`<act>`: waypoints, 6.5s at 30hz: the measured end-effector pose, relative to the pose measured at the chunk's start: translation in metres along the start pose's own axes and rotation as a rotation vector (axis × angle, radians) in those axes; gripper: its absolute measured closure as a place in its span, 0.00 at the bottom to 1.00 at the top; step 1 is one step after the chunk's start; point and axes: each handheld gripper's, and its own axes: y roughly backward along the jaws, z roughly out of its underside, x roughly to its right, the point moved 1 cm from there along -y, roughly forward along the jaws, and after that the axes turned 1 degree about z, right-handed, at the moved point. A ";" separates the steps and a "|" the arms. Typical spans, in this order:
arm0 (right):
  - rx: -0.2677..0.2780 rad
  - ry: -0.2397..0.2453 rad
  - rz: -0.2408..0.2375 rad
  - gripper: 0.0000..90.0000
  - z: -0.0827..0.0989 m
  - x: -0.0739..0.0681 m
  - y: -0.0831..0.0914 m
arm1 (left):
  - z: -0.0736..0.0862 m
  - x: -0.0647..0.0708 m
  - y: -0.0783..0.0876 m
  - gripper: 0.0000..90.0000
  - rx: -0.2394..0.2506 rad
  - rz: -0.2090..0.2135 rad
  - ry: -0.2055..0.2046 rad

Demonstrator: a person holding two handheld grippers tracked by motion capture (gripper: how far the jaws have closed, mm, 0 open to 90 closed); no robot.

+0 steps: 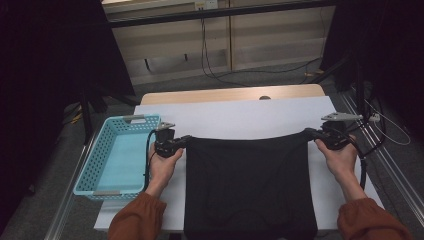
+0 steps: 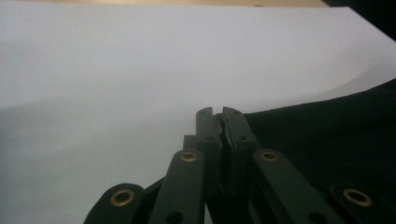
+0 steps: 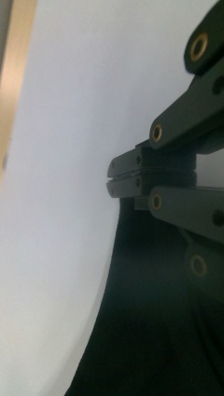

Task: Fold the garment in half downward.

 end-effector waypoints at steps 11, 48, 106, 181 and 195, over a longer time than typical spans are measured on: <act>-0.017 0.007 -0.025 1.00 0.003 0.003 -0.011 | -0.003 -0.003 -0.014 0.96 -0.015 -0.013 0.003; 0.062 -0.010 -0.032 1.00 -0.053 0.028 -0.041 | -0.055 -0.002 -0.038 0.96 0.083 0.001 -0.002; 0.069 -0.008 0.004 0.72 -0.053 0.023 -0.042 | -0.060 0.002 -0.061 0.43 0.025 -0.025 -0.049; -0.127 0.186 -0.376 0.97 0.057 -0.112 0.037 | 0.059 0.102 0.026 0.97 -0.112 0.367 -0.232; -0.210 0.207 -0.327 0.95 0.072 -0.111 0.042 | 0.080 0.103 0.025 0.92 -0.229 0.329 -0.273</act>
